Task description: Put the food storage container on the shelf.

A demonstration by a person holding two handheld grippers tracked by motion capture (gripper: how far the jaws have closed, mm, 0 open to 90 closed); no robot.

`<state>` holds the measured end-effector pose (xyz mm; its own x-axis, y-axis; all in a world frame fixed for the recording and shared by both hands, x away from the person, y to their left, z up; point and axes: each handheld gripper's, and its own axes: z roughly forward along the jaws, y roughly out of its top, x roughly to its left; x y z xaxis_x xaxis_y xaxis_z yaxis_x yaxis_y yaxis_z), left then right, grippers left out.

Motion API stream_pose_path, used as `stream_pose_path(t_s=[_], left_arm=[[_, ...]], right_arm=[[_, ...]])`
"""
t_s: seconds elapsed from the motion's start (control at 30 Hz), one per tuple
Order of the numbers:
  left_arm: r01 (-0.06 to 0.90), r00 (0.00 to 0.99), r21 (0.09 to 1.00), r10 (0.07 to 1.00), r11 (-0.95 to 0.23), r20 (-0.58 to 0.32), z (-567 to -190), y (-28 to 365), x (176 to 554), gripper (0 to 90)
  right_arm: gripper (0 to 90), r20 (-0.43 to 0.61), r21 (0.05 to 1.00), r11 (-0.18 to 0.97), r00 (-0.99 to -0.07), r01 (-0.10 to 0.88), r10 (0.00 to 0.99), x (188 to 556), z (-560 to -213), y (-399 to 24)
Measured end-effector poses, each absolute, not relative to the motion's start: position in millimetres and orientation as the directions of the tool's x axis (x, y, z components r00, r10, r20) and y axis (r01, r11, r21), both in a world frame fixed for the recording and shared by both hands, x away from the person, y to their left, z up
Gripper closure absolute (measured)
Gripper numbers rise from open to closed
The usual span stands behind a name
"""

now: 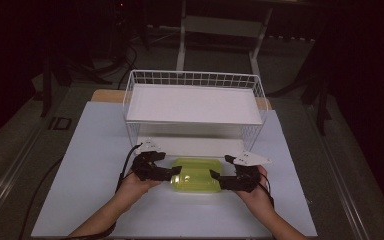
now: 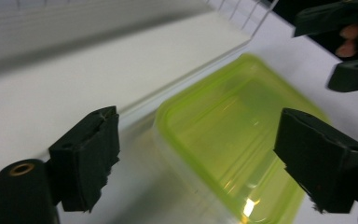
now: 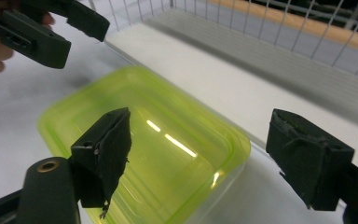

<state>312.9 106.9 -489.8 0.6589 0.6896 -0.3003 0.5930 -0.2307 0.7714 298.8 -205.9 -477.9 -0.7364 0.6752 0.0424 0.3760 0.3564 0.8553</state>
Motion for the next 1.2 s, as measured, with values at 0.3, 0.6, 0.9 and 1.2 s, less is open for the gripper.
stream_pose_path(t_s=[0.3,0.6,0.9,1.2], left_arm=[[0.681,0.61,0.698,0.698,-0.221,-0.374,-505.9,99.0,313.4,27.2],[0.686,0.601,0.699,0.698,-0.2,-0.39,-513.2,96.6,305.8,46.3],[0.643,0.628,0.731,0.705,-0.23,-0.33,-510.1,95.3,288.6,67.4],[0.639,0.634,0.734,0.698,-0.232,-0.332,-510.3,97.2,277.5,70.0]], right_arm=[[22.3,0.053,0.838,0.368,-0.731,0.403,0.681,297.3,-487.4,-210.1],[23.1,0.103,0.817,0.353,-0.717,0.456,0.689,299.3,-495.0,-213.4],[27.1,0.14,0.785,0.364,-0.715,0.502,0.685,297.4,-503.0,-212.6],[45.5,0.214,0.779,0.329,-0.72,0.534,0.661,294.4,-498.0,-213.5]])
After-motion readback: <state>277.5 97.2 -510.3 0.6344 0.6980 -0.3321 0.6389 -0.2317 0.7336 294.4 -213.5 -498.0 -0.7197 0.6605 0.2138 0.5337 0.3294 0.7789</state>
